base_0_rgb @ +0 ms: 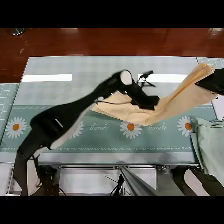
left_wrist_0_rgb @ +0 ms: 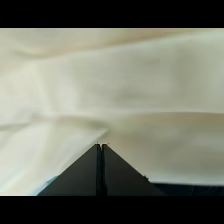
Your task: Fold the shirts.
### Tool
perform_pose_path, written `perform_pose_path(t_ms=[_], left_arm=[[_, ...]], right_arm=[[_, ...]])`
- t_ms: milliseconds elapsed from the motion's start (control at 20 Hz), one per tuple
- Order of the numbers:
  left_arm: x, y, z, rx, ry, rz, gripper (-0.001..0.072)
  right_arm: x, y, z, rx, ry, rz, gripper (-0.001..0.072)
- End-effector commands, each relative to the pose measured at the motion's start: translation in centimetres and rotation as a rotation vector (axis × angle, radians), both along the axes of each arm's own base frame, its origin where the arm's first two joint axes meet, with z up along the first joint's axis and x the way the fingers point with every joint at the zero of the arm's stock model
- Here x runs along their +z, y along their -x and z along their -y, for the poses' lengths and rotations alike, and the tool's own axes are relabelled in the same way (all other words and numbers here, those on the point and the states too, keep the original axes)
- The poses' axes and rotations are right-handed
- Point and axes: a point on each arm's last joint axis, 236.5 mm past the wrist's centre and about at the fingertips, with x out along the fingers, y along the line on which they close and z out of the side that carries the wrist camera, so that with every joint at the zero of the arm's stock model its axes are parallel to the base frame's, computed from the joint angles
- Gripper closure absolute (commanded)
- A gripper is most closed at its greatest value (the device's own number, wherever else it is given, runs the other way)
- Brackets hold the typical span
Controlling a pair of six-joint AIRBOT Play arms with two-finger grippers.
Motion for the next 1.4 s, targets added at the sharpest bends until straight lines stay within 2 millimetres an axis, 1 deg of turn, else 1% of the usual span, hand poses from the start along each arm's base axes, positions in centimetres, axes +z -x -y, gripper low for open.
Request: perform_pose_path(t_ms=[0,50,100,150,200,250,300,350,400,450,500,550,600,700,800,850,950,1050,1150,1200,1250,1300,1350], left_arm=[[3.3,-4.2,-8.8,0.024,-0.049,-0.046,0.0685],[3.7,-4.9,-12.8,0.018,-0.119,-0.046,0.0685],[3.7,-5.7,-17.3,0.026,-0.226,-0.025,0.0685],[4.1,-6.8,-22.5,0.066,-0.348,0.018,0.0685],[5.2,-8.0,-27.0,0.134,-0.435,0.069,0.0684],[7.0,-9.0,-31.3,0.228,-0.489,0.128,0.0684],[9.1,-9.6,-35.1,0.33,-0.508,0.189,0.0684],[11.1,-9.7,-37.9,0.427,-0.496,0.247,0.0683],[13.1,-9.4,-40.1,0.521,-0.474,0.312,0.0684],[14.9,-8.4,-42.1,0.605,-0.451,0.394,0.0684],[15.9,-6.7,-43.3,0.67,-0.433,0.452,0.0684],[16.1,-4.7,-43.6,0.698,-0.42,0.487,0.0683],[15.4,-2.3,-43.5,0.706,-0.414,0.497,0.0683],[12.6,2.6,-42.5,0.69,-0.386,0.463,0.0683],[9.7,6.3,-41.2,0.68,-0.339,0.398,0.0683],[8.4,7.6,-40.8,0.676,-0.325,0.372,0.0683],[6.3,9.4,-40.2,0.671,-0.309,0.326,0.0683],[4.9,10.3,-39.8,0.666,-0.299,0.282,0.0683],[4.1,10.2,-39.7,0.673,-0.299,0.269,0.0683],[3.9,9.8,-39.9,0.688,-0.296,0.28,0.0683],[3.8,9.3,-40.0,0.706,-0.291,0.296,0.0683],[3.9,8.7,-40.1,0.723,-0.285,0.314,0.0683],[4.1,8.2,-40.3,0.739,-0.28,0.33,0.0683]], right_arm=[[0.1,-0.7,-1.6,0.038,-0.002,0.022,0.0687],[-0.1,-1.2,-2.7,0.057,-0.012,0.021,0.0687],[-0.2,-2.0,-4.4,0.075,-0.035,0.029,0.0687],[-0.4,-3.0,-6.4,0.106,-0.062,0.038,0.0687],[-0.8,-3.7,-8.5,0.143,-0.092,0.038,0.0687],[-1.4,-4.3,-10.8,0.183,-0.118,0.033,0.0687],[-2.4,-4.9,-13.2,0.221,-0.136,0.014,0.0687],[-3.4,-5.3,-15.7,0.266,-0.146,-0.007,0.0687],[-4.5,-5.8,-18.0,0.302,-0.15,-0.025,0.0687],[-5.5,-6.4,-20.1,0.334,-0.152,-0.04,0.0687],[-6.6,-7.0,-22.4,0.362,-0.157,-0.058,0.0687],[-7.6,-7.6,-24.6,0.391,-0.166,-0.073,0.0687],[-8.5,-8.2,-26.4,0.415,-0.172,-0.086,0.0687],[-10.4,-9.3,-29.9,0.459,-0.191,-0.121,0.0687],[-12.4,-10.1,-32.4,0.488,-0.199,-0.155,0.0687],[-13.3,-10.4,-33.4,0.496,-0.205,-0.18,0.0687],[-15.1,-10.4,-34.8,0.518,-0.206,-0.227,0.0687],[-16.5,-10.1,-35.7,0.527,-0.22,-0.268,0.0686],[-17.6,-10.2,-36.1,0.519,-0.237,-0.293,0.0686],[-17.9,-10.2,-36.4,0.514,-0.253,-0.302,0.0654],[-17.8,-10.0,-36.8,0.52,-0.276,-0.311,0.034],[-17.5,-9.4,-37.0,0.564,-0.288,-0.303,0.0083],[-16.7,-9.3,-36.6,0.593,-0.293,-0.302,0.0084]])
